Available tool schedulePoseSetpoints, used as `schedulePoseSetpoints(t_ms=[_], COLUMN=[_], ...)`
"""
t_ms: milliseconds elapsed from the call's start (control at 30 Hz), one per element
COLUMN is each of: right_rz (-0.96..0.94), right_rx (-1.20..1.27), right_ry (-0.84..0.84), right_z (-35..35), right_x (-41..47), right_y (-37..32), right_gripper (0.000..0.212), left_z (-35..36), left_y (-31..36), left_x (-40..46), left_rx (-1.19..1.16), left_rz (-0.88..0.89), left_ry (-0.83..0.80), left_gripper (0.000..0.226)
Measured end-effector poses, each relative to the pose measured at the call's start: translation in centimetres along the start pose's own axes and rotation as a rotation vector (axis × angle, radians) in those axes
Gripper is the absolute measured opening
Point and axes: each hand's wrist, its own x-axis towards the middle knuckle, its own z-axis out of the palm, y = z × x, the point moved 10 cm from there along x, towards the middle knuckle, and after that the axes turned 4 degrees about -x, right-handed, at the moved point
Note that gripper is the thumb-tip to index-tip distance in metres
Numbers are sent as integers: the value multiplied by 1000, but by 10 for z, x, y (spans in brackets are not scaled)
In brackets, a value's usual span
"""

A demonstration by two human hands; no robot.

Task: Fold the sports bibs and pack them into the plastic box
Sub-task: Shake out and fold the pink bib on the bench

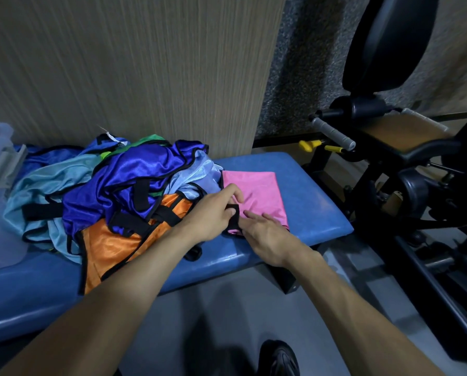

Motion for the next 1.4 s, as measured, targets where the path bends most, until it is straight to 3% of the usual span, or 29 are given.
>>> schedulePoseSetpoints(t_ms=[267,433,533,633,800,900,967,1033,1167,1400], right_rz=[-102,-113,-115,-82,-114,-77,-90,-124,-99,37], right_rx=[96,56,-49,-238,-478,-466,-437,-392,-269,167], right_ry=[159,151,163,256,439,497,553,595,624,627], right_z=[-18,-28,-18,-13,1,2,-5,-14,-22,-44], right_x=[-23,-61,-80,-92,-91,-84,-85,-87,-91,-89], right_y=[16,45,57,64,42,39,37,35,43,65], right_gripper=[54,90,108,113,77,77,63,47,37,9], left_z=[9,11,9,11,21,23,23,24,27,39], left_y=[-14,-10,-5,6,8,5,5,5,8,8], left_x=[17,14,8,1,-5,-9,-13,-16,-25,-29], left_rx=[0,26,62,146,217,226,244,267,303,442], left_rz=[-44,-16,53,135,171,166,173,177,197,182], left_ry=[-31,44,126,151,162,170,171,163,124,5], left_gripper=[22,28,25,23,27,28,27,28,42,54])
